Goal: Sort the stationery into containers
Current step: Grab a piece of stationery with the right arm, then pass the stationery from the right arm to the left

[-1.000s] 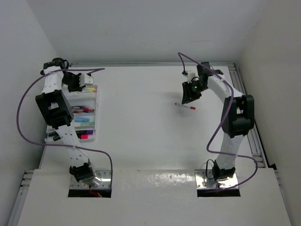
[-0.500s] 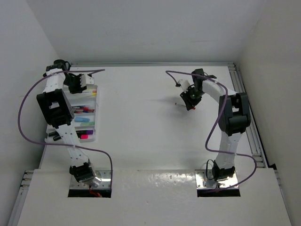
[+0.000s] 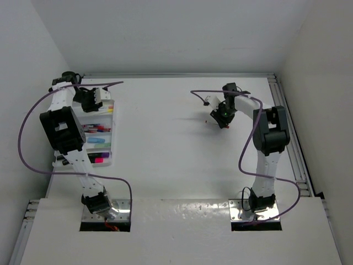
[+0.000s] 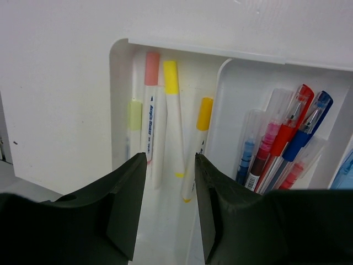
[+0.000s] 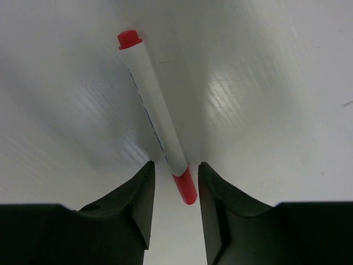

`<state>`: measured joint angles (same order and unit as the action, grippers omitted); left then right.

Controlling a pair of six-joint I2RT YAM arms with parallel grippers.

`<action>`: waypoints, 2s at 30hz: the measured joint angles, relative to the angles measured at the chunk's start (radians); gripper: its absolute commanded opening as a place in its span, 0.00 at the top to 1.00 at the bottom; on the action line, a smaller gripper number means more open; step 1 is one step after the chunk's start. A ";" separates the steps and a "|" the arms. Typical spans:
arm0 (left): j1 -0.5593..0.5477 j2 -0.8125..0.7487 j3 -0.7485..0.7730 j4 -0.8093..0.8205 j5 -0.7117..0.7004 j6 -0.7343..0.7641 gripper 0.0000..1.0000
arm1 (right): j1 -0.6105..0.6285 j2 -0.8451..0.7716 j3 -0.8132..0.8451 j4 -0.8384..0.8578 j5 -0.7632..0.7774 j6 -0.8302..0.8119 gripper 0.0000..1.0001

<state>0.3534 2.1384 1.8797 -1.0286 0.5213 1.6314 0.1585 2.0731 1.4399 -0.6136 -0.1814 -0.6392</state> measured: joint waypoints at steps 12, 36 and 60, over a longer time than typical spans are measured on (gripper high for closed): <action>-0.008 -0.090 -0.017 -0.050 0.115 -0.002 0.53 | 0.009 0.081 0.095 -0.121 -0.021 -0.112 0.94; -0.694 -1.050 -0.904 0.163 0.294 -0.255 0.49 | 0.272 -0.038 0.047 -0.387 -0.541 0.338 1.00; -1.003 -0.952 -0.943 0.491 0.088 -0.528 0.46 | 0.400 -0.110 0.051 -0.370 -0.924 0.671 1.00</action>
<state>-0.6498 1.1866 0.9371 -0.5377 0.6090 1.1030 0.5587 1.9629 1.4906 -0.9833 -1.1053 0.0319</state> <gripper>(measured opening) 0.536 0.087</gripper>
